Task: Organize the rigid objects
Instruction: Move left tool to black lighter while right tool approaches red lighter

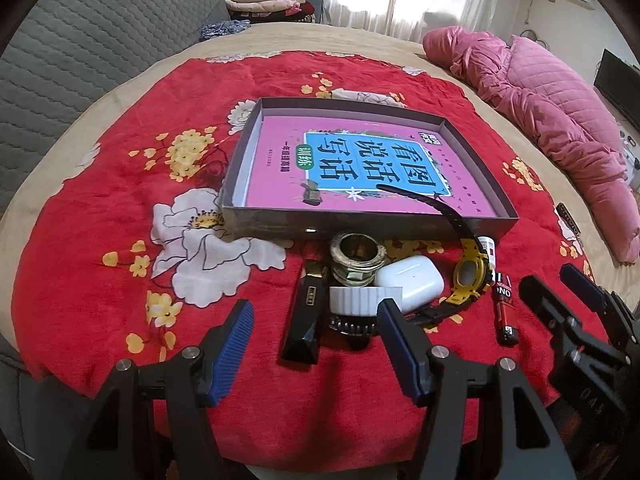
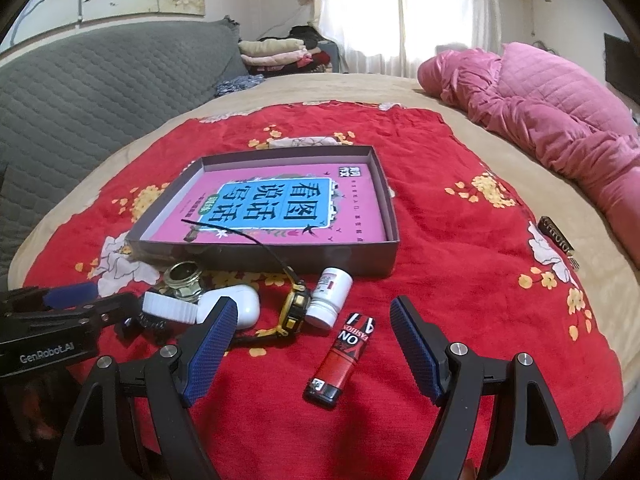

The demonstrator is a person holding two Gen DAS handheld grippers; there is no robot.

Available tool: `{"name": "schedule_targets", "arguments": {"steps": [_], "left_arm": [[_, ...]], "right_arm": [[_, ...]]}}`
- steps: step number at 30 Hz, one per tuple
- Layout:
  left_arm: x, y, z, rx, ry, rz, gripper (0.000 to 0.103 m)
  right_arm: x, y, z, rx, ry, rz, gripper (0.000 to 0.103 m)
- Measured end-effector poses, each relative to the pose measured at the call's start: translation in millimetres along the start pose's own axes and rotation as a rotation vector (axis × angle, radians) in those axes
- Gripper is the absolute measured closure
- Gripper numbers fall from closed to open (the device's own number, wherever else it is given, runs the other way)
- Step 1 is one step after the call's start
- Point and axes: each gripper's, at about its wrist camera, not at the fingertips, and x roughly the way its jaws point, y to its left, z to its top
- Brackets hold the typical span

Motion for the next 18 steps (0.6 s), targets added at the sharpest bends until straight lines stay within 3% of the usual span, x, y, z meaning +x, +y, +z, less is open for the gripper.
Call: {"name": "schedule_targets", "arguments": {"steps": [18], "left_arm": [[6.2,30.9,-8.3,-0.024,0.053,0.011,0.04]], "right_arm": [[3.7,-18.9,-2.7,0.064,0.029,-0.019,0.023]]}}
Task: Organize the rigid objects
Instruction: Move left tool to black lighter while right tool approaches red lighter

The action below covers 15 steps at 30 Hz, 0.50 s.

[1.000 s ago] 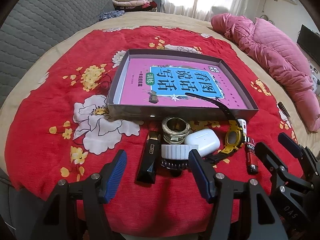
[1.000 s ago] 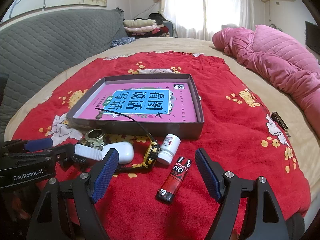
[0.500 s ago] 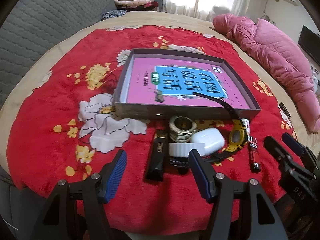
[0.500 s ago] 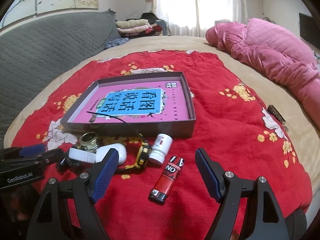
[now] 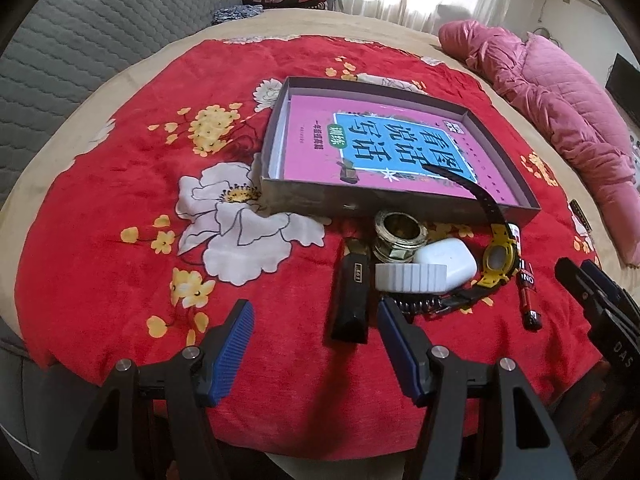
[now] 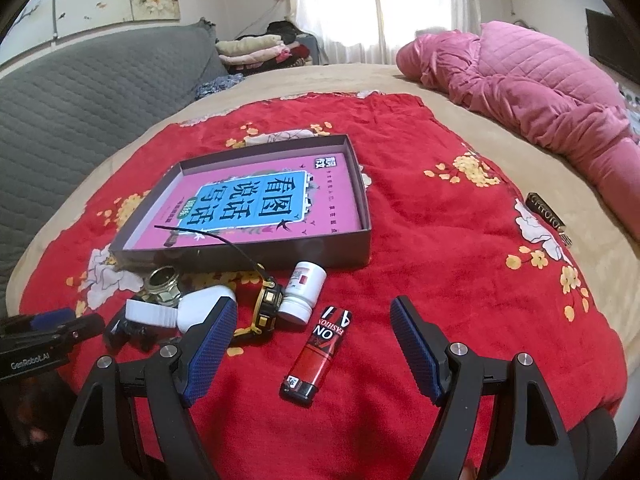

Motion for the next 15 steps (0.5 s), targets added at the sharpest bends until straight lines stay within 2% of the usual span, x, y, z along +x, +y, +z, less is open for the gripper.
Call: {"name": "schedule_targets", "arguments": {"steps": [10,15], "left_arm": [[6.0,-10.1,-5.5,0.044,0.032,-0.022,0.04],[10.7,-8.2,-5.8,0.033,0.046,-0.019,0.04]], "right_arm": [[5.1,-0.7,-1.7,0.007,0.027,-0.003,0.023],[8.0,-4.4,-2.9,0.023,0.041,-0.007,0.023]]}}
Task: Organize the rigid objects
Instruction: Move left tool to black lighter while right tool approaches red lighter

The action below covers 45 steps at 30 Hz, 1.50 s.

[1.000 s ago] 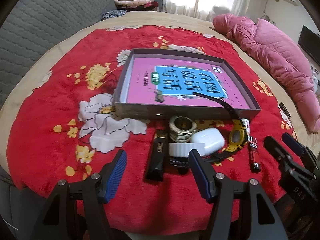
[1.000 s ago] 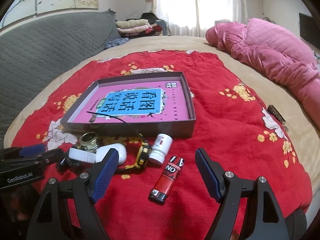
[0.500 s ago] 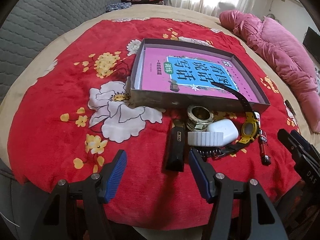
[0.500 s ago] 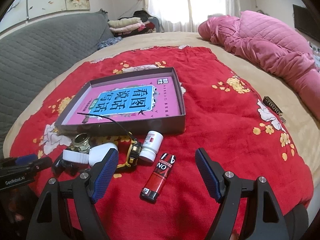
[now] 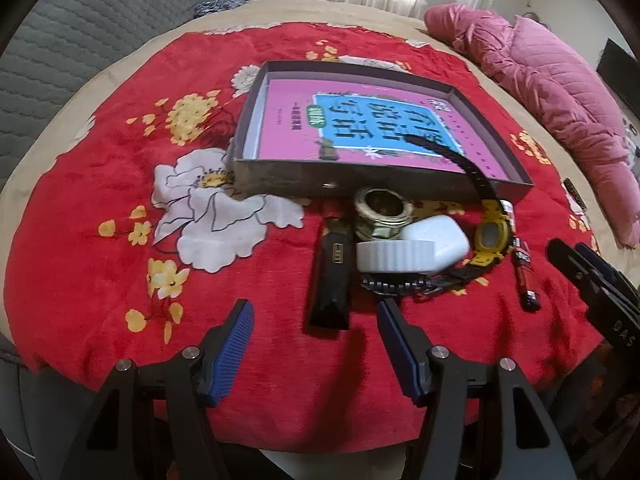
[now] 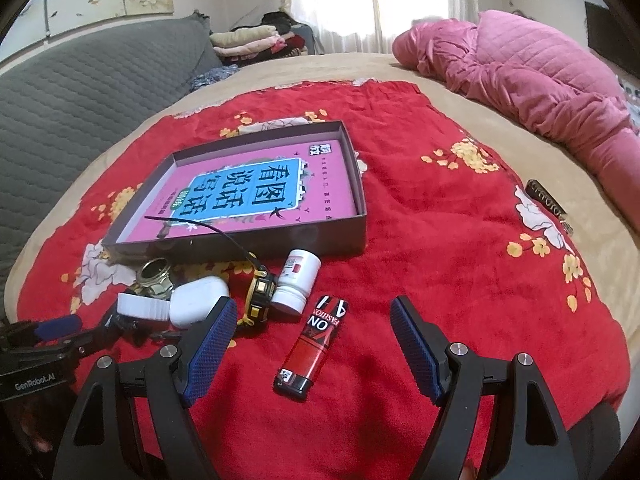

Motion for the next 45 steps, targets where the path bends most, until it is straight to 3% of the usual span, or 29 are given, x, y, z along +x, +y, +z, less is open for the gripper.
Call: {"name": "schedule_targets", "arguments": {"steps": [12,22,33,37,39,45], "left_arm": [[18.0,6.8,5.2,0.016,-0.005,0.051,0.04],[27.1,9.5,12.6,0.019,-0.023,0.047,0.04],[34.4,11.3,16.0,0.019,-0.028,0.038,0.04],[36.5,11.4,15.2,0.028,-0.035,0.036,0.04],[38.6,12.0,15.6,0.026,-0.036,0.032,0.039],[42.0,15.5,18.1,0.024,-0.044,0.024,0.038]], "right_arm": [[11.8,-8.1,-3.8,0.036,0.058,0.004,0.023],[31.9,-19.9,-9.2,0.092,0.147,-0.005,0.023],[57.4,-7.7,-18.7,0.013,0.236,-0.074,0.023],[58.4,-11.0,-18.8,0.025,0.23,-0.075,0.024],[57.5,-15.5,-18.4,0.043,0.228,-0.07,0.025],[57.0,-27.5,-11.8,0.072,0.212,-0.093,0.044]]}}
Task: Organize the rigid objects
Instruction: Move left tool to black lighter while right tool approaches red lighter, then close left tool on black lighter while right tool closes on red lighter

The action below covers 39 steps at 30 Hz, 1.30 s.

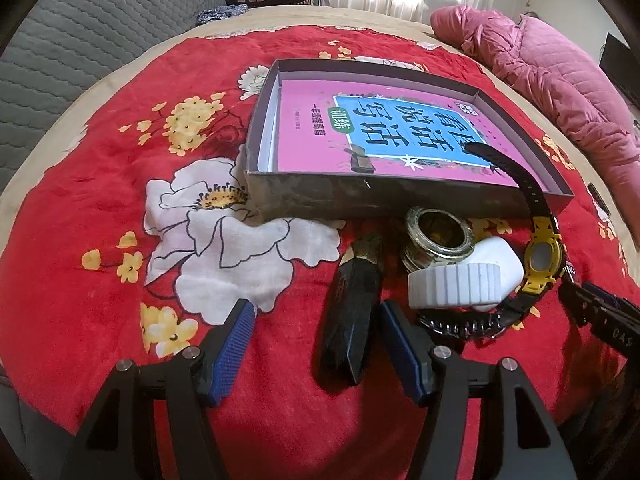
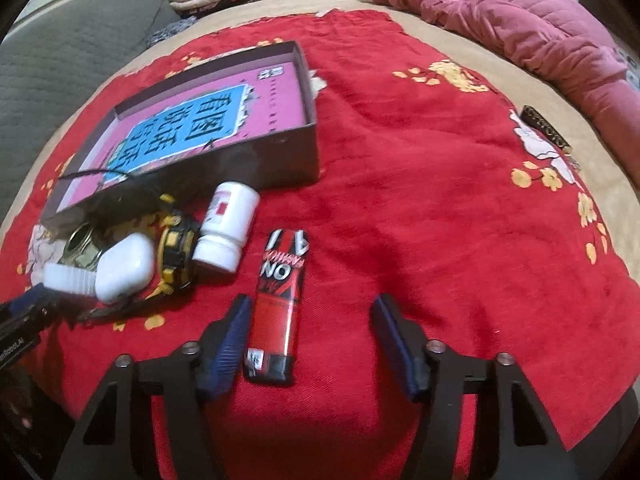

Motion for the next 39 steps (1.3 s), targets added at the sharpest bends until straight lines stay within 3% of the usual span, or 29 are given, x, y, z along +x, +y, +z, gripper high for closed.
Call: {"name": "schedule_targets", "arguments": {"steps": [9,19,24,28,34,39], "left_arm": [[5.1,4.0,3.7,-0.005,-0.009,-0.022,0.04],[9.6,0.1,4.7,0.045,-0.027,-0.01,0.051],[14.6,0.9,8.7,0.06,-0.036,-0.017,0.056],[18.6,-0.8,10.1,0.091,-0.055,0.007,0.07],[15.3,4.1,10.2,0.082,-0.056,-0.01,0.081],[11.6,6.6,10.1,0.068,-0.059,-0.03,0.081]], "right_arm": [[12.3,3.0,7.4,-0.052,-0.009,-0.025,0.047],[19.0,-0.6,10.9,-0.046,-0.014,0.003,0.048],[17.9,-5.4,13.7,-0.027,-0.024,0.015,0.062],[16.0,-13.6,16.1,0.007,-0.028,0.034,0.079],[11.1,-17.6,17.4,0.029,-0.041,0.065,0.08],[4.7,-14.7,17.8,0.014,-0.061,0.071,0.08]]}}
